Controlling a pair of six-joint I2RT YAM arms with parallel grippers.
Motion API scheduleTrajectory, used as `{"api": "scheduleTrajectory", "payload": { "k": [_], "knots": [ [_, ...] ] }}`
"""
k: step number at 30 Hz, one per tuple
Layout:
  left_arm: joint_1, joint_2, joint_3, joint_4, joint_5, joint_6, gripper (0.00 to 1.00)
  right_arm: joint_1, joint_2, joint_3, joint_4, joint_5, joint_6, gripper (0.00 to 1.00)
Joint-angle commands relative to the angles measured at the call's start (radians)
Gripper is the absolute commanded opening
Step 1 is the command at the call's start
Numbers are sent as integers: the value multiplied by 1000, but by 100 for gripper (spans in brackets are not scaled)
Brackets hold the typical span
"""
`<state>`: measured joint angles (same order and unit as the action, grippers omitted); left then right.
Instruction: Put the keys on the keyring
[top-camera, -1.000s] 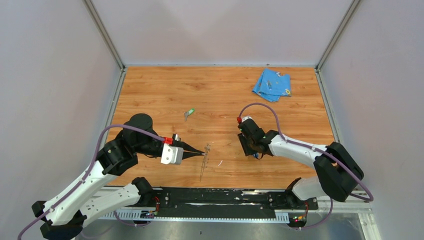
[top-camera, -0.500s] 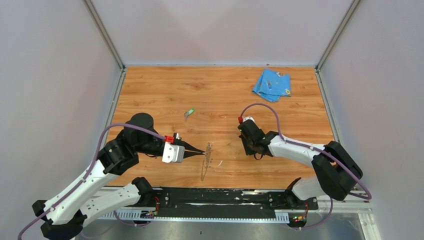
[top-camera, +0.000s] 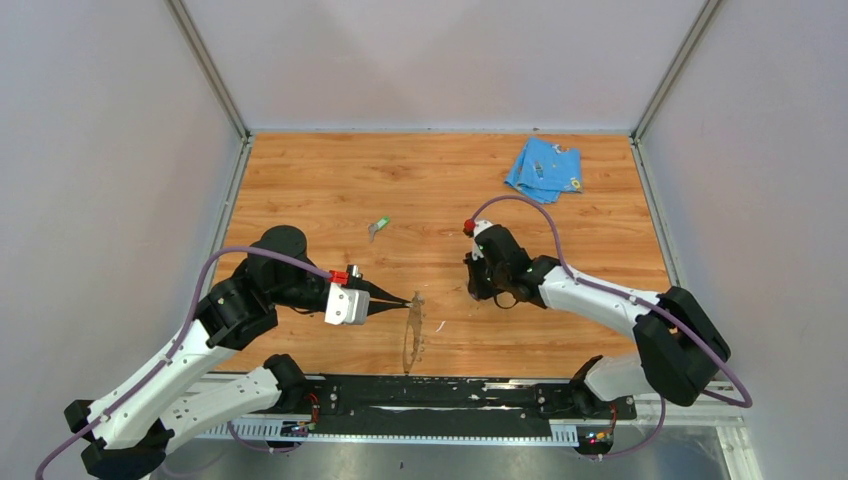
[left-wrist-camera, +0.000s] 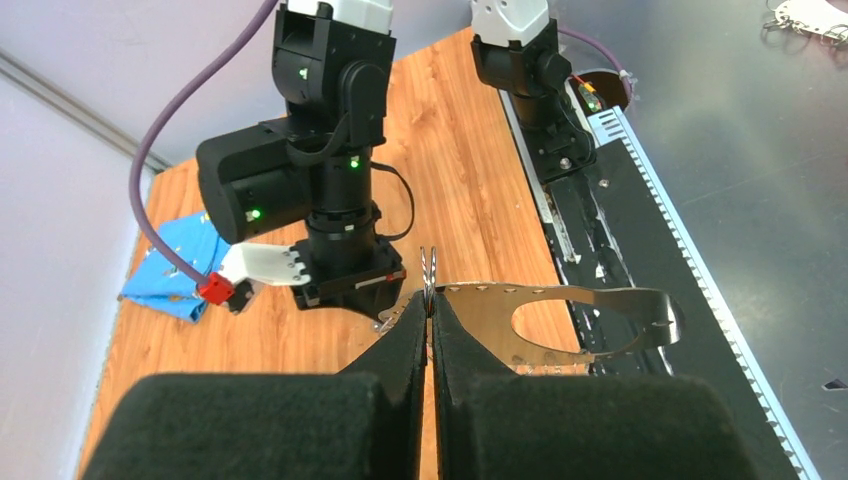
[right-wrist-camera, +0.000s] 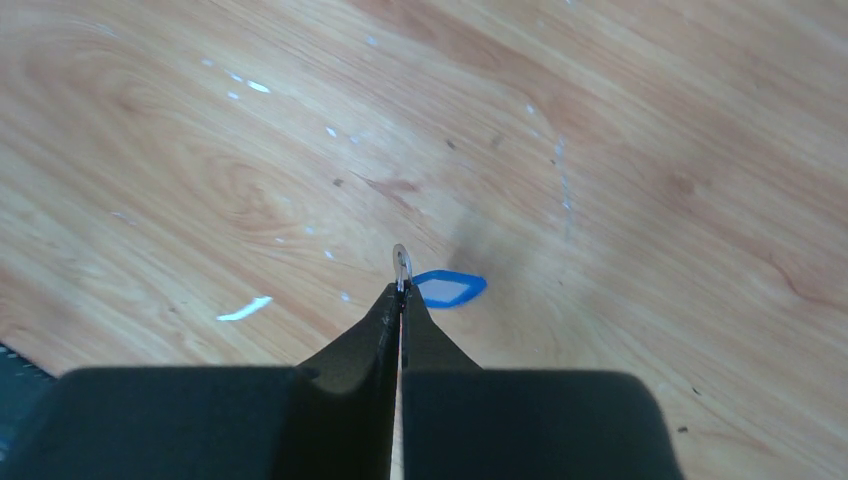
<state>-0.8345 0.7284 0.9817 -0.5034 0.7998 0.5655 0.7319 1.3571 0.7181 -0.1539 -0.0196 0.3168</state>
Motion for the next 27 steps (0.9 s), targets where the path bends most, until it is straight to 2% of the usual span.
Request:
{"api": "scheduleTrajectory", "payload": {
  "k": [1, 5, 10, 19, 23, 27],
  "knots": [
    [-6, 0, 30, 17, -7, -7, 0, 0, -6, 58, 45, -123, -38, 1],
    [-5, -1, 29, 11, -5, -8, 0, 1, 25, 63, 70, -200, -67, 0],
    [-5, -1, 29, 5, -1, -4, 0, 1, 47, 41, 79, -174, -107, 1],
    [-6, -10, 14, 2, 23, -30, 0, 5, -222, -71, 211, -254, -220, 0],
    [-6, -15, 11, 9, 22, -33, 0, 6, -283, -106, 251, -377, -210, 0],
    [-6, -16, 12, 3, 23, -28, 0, 6, -278, -139, 299, -413, -182, 0]
  ]
}}
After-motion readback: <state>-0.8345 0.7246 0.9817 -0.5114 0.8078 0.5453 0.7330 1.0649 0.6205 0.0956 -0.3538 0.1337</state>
